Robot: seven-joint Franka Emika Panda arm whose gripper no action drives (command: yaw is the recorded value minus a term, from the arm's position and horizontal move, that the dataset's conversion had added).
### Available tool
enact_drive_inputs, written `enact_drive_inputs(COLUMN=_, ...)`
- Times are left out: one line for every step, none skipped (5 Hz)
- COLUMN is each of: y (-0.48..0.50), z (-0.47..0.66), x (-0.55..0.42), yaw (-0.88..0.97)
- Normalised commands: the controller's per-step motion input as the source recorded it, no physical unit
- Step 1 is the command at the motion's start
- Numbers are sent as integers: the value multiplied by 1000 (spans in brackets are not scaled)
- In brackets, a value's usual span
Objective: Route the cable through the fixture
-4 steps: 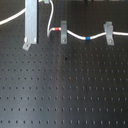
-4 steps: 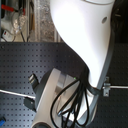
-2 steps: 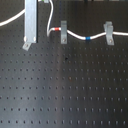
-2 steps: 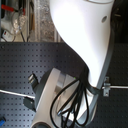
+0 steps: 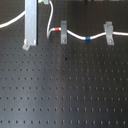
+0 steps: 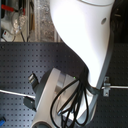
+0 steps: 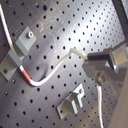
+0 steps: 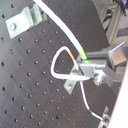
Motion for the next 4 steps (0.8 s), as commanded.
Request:
enact_drive_inputs(y=-11, z=0, x=0, yaw=0)
enact_drive_inputs(y=-114, z=272, x=-116, yaw=0)
enact_drive_inputs(y=-137, z=182, x=-175, yaw=289)
enact_drive_inputs(y=-85, z=119, x=-219, yaw=646)
